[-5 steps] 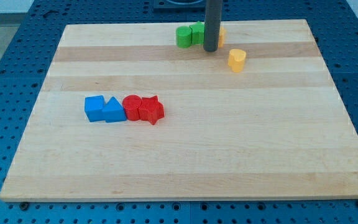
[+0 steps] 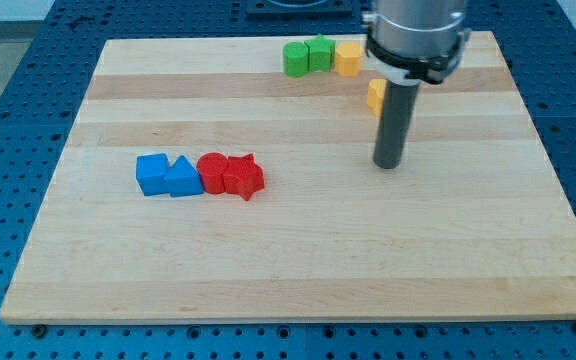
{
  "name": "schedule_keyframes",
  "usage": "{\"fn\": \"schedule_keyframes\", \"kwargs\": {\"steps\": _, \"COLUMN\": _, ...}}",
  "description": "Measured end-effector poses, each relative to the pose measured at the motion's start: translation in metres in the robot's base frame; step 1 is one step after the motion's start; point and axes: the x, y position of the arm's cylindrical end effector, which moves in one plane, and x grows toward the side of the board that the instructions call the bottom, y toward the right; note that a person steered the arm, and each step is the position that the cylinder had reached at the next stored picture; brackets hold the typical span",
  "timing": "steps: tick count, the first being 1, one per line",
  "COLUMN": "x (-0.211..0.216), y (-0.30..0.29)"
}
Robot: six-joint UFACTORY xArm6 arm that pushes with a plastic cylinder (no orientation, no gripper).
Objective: Move the yellow heart next to the yellow hexagon
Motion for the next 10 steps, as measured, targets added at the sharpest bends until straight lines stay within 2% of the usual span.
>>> {"fn": "schedule_keyframes", "kwargs": {"steps": 1, "x": -0.001, "y": 0.001}}
{"fn": "schedule_keyframes", "kwargs": {"steps": 2, "x": -0.027, "y": 0.001}}
{"fn": "schedule_keyframes", "kwargs": {"steps": 5, "x": -0.036, "y": 0.001}}
{"fn": "schedule_keyframes", "kwargs": {"steps": 10, "x": -0.096, "y": 0.005}}
